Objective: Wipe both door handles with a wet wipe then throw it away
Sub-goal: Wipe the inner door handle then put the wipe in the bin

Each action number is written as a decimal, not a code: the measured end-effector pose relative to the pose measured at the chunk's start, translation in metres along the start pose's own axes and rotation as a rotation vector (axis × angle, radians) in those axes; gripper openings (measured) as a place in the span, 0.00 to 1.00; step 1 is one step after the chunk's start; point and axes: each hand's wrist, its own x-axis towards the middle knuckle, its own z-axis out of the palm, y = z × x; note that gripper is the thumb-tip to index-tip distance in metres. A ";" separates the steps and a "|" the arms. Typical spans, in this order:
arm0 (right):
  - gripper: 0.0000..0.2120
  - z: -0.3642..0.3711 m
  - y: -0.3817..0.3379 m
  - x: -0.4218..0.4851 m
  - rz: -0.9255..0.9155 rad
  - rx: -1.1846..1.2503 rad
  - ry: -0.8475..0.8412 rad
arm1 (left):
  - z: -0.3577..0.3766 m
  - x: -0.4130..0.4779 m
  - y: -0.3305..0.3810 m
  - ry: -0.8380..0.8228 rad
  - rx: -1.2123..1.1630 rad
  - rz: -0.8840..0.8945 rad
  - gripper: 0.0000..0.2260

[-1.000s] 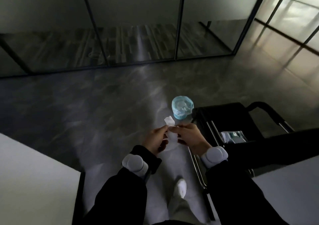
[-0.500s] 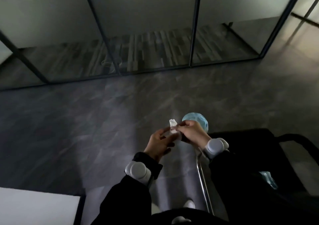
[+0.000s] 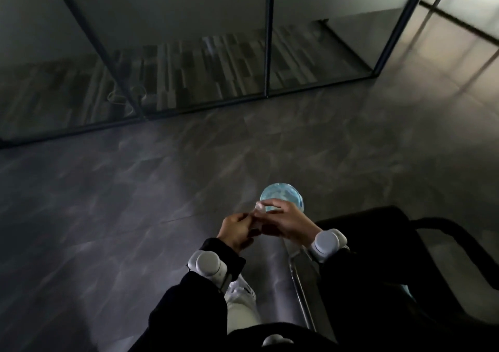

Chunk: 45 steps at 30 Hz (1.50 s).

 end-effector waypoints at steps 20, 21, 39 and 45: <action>0.09 -0.080 -0.089 0.227 -0.246 -0.556 0.217 | 0.033 0.234 0.159 -0.087 -0.115 -0.263 0.08; 0.09 -0.087 -0.090 0.236 -0.223 -0.536 0.224 | 0.035 0.237 0.165 -0.100 -0.091 -0.272 0.09; 0.10 -0.220 0.039 0.413 0.456 -0.547 0.491 | 0.005 0.299 0.221 0.101 0.014 -0.361 0.05; 0.15 -0.202 0.006 0.405 0.581 -0.605 0.448 | -0.023 0.297 0.202 0.231 0.029 -0.423 0.04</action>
